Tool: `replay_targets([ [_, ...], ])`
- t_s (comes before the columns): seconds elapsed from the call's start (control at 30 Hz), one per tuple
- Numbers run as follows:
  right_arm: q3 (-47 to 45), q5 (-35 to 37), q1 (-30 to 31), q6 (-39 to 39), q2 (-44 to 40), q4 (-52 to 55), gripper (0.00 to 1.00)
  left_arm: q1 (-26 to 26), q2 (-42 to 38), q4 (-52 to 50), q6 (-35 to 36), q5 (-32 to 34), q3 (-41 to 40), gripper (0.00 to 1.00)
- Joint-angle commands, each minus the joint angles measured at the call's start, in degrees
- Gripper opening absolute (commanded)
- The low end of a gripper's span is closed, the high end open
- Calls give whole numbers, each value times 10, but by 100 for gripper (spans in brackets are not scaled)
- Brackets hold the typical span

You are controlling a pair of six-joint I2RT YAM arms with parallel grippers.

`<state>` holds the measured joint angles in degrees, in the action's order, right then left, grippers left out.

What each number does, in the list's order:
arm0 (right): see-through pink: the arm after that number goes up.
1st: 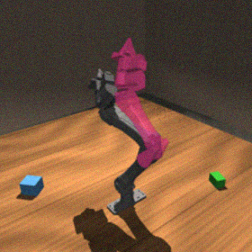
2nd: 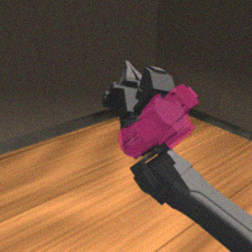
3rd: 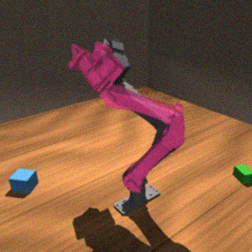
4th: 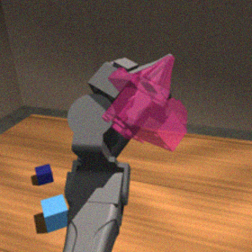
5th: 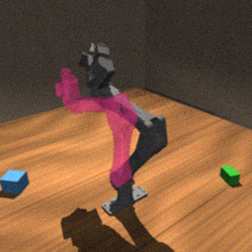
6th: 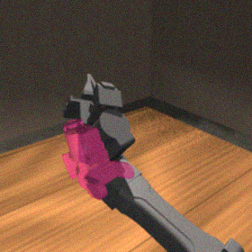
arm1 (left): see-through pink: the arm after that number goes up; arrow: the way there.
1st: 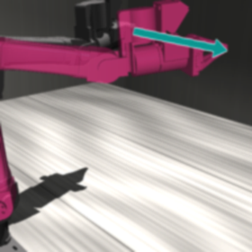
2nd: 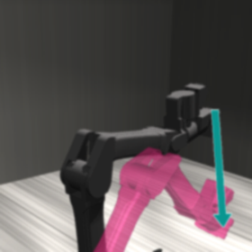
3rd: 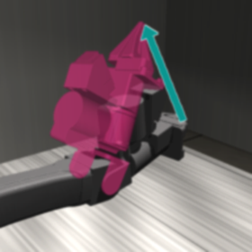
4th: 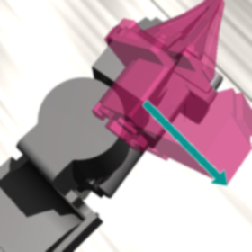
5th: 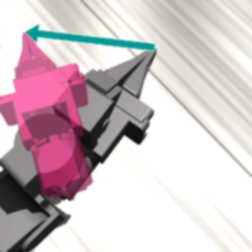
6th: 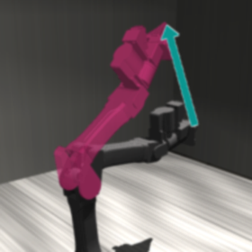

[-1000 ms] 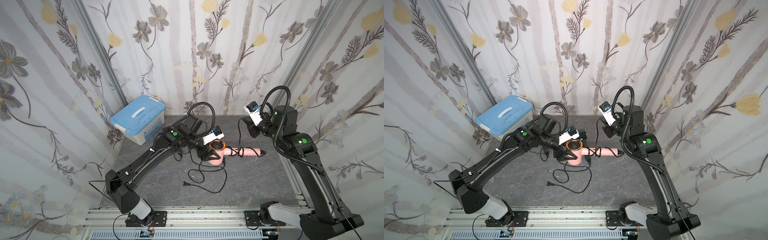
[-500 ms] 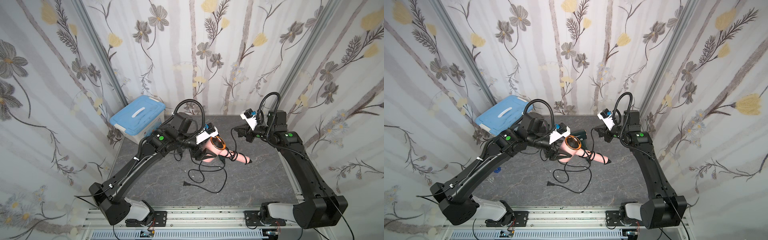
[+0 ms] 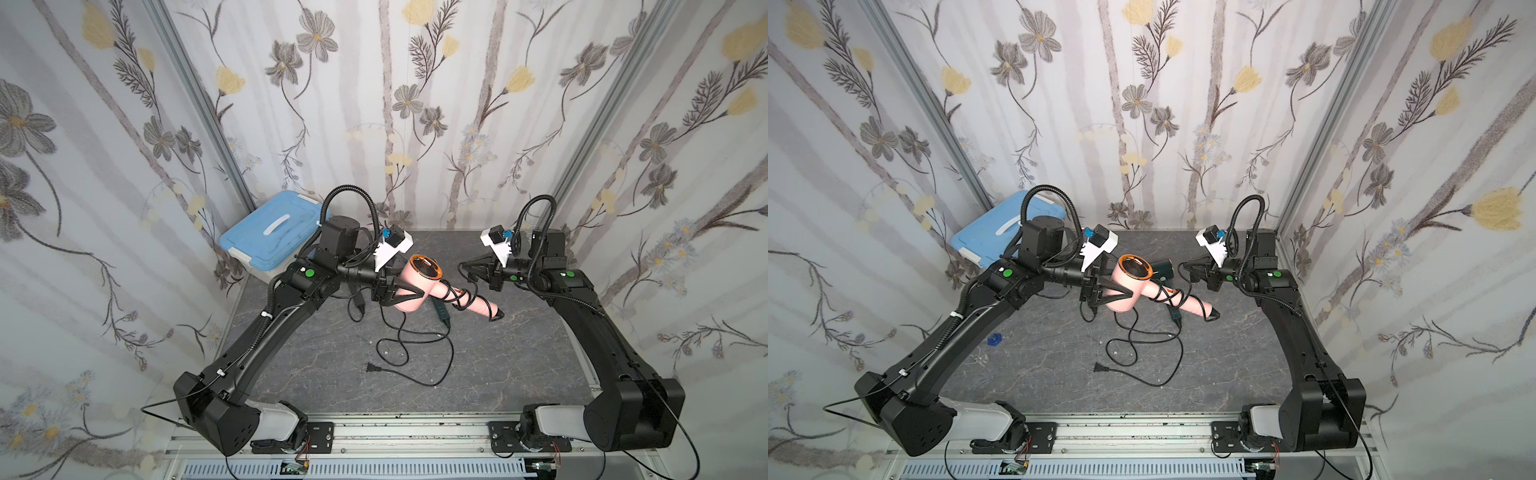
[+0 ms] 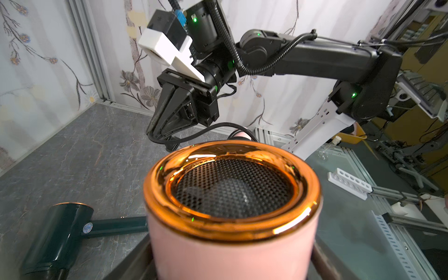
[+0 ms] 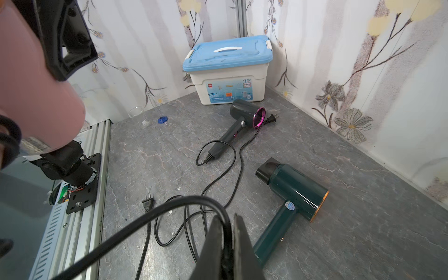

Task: Wrap the cord around the hair dryer
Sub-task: Wrap the power cord around the hair dryer.

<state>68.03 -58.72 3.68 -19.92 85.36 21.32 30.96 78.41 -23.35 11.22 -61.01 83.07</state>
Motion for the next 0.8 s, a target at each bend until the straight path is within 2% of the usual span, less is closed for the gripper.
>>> replay_targets([
  [0.0,-15,-51,0,22,9,-64,0,-17,2,143,-94,-62,-24,0],
  [0.13,-26,-76,0,46,24,-92,0,-32,15,223,-162,-76,-48,0],
  [0.27,-36,-91,0,78,31,-124,0,-37,31,260,-196,-77,-56,0],
  [0.77,-79,-70,0,129,22,-134,0,-73,77,445,-354,-76,-91,0],
])
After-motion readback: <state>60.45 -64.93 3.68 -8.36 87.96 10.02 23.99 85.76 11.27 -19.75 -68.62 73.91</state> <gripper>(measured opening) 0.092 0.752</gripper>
